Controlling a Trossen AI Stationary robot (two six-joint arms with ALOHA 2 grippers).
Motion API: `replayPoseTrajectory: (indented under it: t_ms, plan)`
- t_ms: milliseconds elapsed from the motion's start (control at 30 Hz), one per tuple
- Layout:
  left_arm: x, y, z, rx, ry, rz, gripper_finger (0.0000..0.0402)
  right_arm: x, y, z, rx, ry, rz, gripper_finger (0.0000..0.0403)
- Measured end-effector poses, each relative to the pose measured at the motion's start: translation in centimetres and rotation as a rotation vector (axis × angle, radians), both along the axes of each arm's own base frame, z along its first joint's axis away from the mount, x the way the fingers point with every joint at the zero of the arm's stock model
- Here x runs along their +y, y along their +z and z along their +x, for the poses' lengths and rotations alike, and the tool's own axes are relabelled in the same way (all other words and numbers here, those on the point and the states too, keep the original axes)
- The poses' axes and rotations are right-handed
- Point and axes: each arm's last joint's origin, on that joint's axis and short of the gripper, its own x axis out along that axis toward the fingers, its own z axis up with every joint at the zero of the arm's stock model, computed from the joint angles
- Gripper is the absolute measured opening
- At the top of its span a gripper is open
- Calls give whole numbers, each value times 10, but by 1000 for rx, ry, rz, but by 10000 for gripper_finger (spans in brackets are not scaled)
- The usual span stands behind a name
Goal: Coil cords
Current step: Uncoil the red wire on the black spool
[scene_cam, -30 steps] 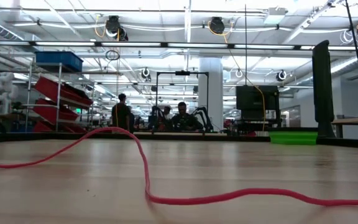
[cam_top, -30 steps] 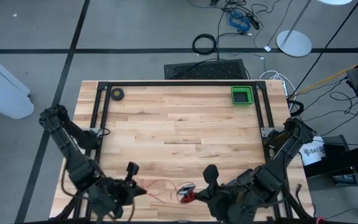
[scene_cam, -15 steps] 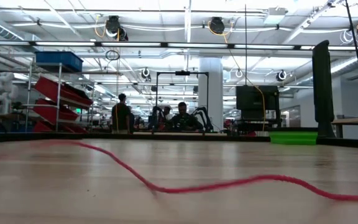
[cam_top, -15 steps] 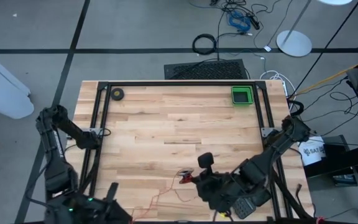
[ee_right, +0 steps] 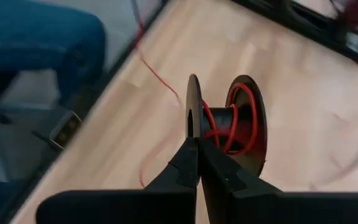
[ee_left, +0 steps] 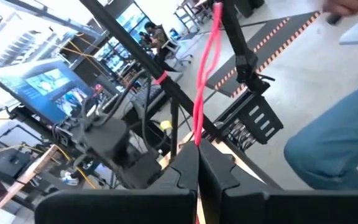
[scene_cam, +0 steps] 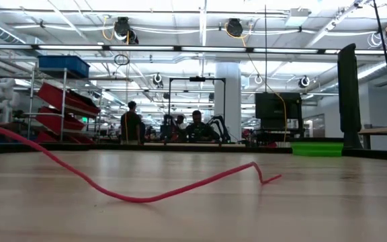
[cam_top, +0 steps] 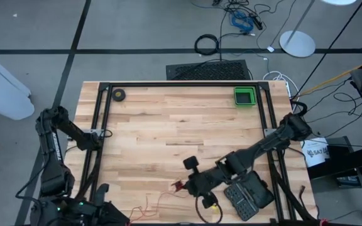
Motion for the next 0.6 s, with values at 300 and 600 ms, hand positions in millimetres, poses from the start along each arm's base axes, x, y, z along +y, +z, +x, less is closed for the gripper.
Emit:
replayPoseTrajectory:
  t_ms: [300, 600]
  plan:
    - [10, -2, 17, -1, 103, 5, 2, -7, -16, 13, -54, 171, 192, 0]
    - [29, -25, 44, 24, 314, 65, 2, 17, 0, 7, -112, 443, 380, 0]
